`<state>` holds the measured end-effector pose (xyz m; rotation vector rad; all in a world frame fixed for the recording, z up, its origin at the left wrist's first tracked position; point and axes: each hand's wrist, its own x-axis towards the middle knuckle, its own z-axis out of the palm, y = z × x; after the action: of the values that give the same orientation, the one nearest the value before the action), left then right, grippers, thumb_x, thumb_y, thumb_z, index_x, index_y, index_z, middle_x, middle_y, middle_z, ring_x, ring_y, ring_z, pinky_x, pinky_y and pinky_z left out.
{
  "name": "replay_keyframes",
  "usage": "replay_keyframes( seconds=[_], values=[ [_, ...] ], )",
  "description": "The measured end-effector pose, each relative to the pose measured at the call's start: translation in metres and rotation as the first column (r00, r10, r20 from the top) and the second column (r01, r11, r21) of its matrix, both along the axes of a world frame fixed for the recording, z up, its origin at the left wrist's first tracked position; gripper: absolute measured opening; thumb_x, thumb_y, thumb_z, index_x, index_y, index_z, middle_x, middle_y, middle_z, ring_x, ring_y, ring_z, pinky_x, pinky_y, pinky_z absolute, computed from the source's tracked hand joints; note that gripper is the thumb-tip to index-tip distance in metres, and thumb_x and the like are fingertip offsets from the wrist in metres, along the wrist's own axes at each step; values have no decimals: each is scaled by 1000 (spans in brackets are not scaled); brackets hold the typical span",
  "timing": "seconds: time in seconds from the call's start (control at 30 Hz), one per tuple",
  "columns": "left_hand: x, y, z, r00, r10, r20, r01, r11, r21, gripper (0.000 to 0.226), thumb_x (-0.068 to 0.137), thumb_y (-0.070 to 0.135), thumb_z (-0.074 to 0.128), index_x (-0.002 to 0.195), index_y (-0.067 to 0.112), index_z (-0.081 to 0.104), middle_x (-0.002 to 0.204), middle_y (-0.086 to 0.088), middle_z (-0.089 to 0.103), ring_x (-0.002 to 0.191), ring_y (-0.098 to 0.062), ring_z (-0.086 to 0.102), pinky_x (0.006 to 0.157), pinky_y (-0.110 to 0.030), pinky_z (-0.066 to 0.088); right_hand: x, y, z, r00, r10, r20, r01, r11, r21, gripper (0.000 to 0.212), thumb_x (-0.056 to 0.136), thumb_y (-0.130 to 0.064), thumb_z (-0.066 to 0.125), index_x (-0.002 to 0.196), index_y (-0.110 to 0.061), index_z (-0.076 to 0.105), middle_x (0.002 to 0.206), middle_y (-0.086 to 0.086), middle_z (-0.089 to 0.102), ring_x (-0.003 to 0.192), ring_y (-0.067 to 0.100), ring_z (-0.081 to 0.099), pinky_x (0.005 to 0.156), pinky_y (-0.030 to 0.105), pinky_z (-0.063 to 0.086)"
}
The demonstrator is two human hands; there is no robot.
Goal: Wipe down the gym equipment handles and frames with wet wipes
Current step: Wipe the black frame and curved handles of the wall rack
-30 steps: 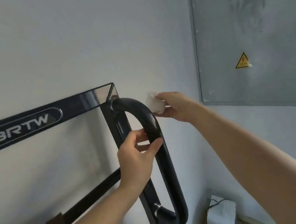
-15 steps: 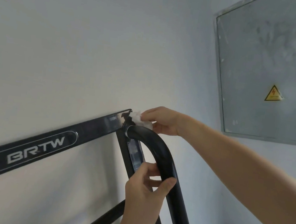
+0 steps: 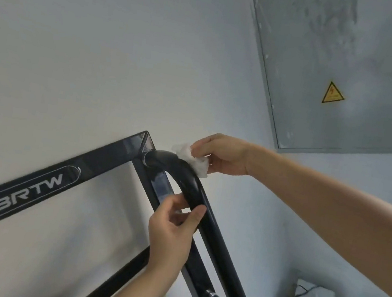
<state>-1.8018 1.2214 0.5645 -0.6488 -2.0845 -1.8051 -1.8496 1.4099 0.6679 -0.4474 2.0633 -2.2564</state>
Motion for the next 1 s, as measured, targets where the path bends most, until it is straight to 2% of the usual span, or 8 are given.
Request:
replay_keyframes(
  seconds=[0.1, 0.17, 0.27, 0.43, 0.63, 0.77, 0.9, 1.0],
  values=[
    [-1, 1, -5, 998, -37, 47, 36, 999, 37, 16, 82, 25, 80, 95, 32, 74, 92, 8, 74, 92, -22, 72, 77, -36, 62, 26, 10, -33, 1000, 6, 10, -6, 1000, -26, 57, 97, 5, 50, 47, -17, 68, 56, -7, 62, 53, 6, 61, 59, 21, 53],
    [0, 2, -7, 997, -49, 67, 45, 997, 60, 17, 81, 29, 80, 94, 38, 74, 93, 8, 74, 95, -20, 72, 78, -33, 61, 40, 14, -57, 999, -5, 38, 7, 999, -44, 57, 95, 7, 49, 47, -18, 67, 55, -7, 60, 52, 7, 60, 62, 22, 53],
    [-1, 3, -7, 993, -78, 92, 68, 992, 111, 19, 75, 36, 79, 92, 40, 74, 96, 5, 75, 97, -19, 73, 79, -33, 59, 54, 18, -94, 994, -50, 97, 56, 997, -55, 48, 93, 8, 53, 55, -17, 67, 59, -5, 61, 55, 8, 61, 63, 24, 54],
    [-7, 4, -9, 987, -98, 124, 79, 985, 150, 17, 86, 19, 78, 92, 33, 71, 85, 14, 71, 88, -9, 70, 78, -31, 59, 68, 19, -149, 975, -149, 164, 135, 987, 92, 26, 90, 3, 61, 72, -14, 70, 64, -5, 62, 61, 8, 61, 70, 25, 53],
    [-14, 3, -13, 988, -113, 104, 94, 980, 175, 19, 86, 21, 80, 92, 35, 68, 86, 15, 67, 91, -10, 67, 77, -29, 59, 75, 21, -213, 937, -206, 281, 120, 948, 295, 19, 80, 2, 59, 73, -15, 67, 70, 1, 54, 72, 14, 52, 71, 28, 52],
    [-16, 2, -14, 989, -118, 87, 101, 979, 179, 20, 84, 24, 82, 94, 34, 69, 90, 9, 68, 90, -13, 68, 75, -32, 60, 74, 17, -258, 898, -212, 386, 107, 955, 276, 21, 82, 6, 58, 89, -8, 71, 82, 8, 59, 79, 19, 57, 80, 37, 56],
    [-16, 2, -14, 989, -131, 70, 118, 979, 166, 21, 82, 26, 83, 94, 35, 69, 90, 11, 69, 92, -14, 69, 75, -34, 61, 77, 13, -289, 861, -233, 452, 128, 960, 251, 21, 89, 6, 59, 94, -7, 75, 80, 2, 68, 76, 15, 65, 79, 36, 57],
    [-14, 2, -14, 989, -134, 60, 123, 979, 161, 20, 83, 27, 82, 93, 37, 68, 89, 14, 69, 90, -13, 69, 78, -36, 62, 88, 10, -300, 822, -337, 458, 189, 922, 339, 19, 87, 6, 65, 91, -8, 78, 82, 5, 71, 74, 16, 67, 69, 29, 58]
  ],
)
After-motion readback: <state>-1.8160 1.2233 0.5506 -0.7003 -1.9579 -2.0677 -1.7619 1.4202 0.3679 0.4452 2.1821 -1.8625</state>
